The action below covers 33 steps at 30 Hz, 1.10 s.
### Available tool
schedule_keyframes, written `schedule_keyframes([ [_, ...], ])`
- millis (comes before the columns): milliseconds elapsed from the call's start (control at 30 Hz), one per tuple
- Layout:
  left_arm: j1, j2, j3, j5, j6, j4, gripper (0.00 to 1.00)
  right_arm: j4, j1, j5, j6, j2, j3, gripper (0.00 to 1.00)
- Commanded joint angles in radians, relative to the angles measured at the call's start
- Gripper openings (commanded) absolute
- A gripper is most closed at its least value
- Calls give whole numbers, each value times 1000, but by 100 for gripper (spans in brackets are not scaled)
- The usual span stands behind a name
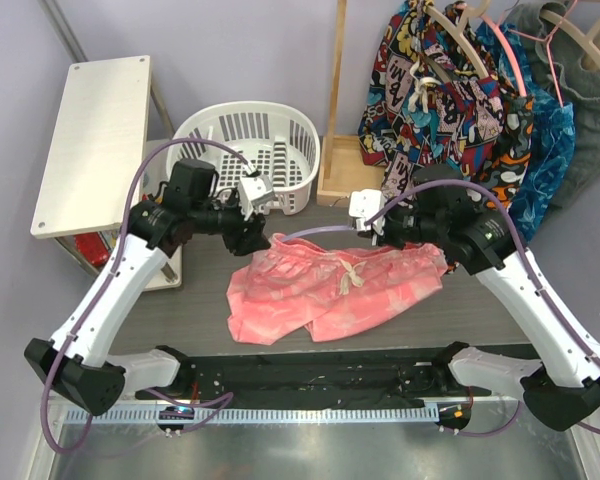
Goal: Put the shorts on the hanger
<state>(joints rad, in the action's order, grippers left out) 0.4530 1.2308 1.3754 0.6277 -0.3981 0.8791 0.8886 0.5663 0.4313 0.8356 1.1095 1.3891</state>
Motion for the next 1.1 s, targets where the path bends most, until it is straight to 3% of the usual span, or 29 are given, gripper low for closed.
schedule_keyframes([
  [0, -8, -54, -12, -19, -4, 6, 54, -25, -2, -29, -6, -28, 27, 1],
  [133, -8, -91, -15, -25, 54, -58, 67, -27, -8, -149, -116, -11, 71, 1],
  [267, -8, -100, -10, -36, 96, -153, 71, 50, -32, -249, -269, 12, 128, 1],
  [533, 81, 34, 132, 113, 88, -290, 71, 59, -34, -115, -337, -57, 119, 1],
  [633, 165, 105, 191, 102, 48, -295, 71, 58, -34, -48, -309, -82, 105, 1],
  [900, 297, 228, 254, 127, 127, -293, 71, 96, -34, -16, -270, -73, 145, 1],
  [933, 303, 233, 254, 124, 128, -293, 70, 105, -32, -2, -259, -74, 146, 1],
  [1000, 322, 246, 254, 121, 133, -290, 58, 115, -29, 12, -247, -82, 146, 1],
  [1067, 329, 251, 249, 119, 136, -276, 41, 118, -29, 37, -250, -89, 145, 1],
])
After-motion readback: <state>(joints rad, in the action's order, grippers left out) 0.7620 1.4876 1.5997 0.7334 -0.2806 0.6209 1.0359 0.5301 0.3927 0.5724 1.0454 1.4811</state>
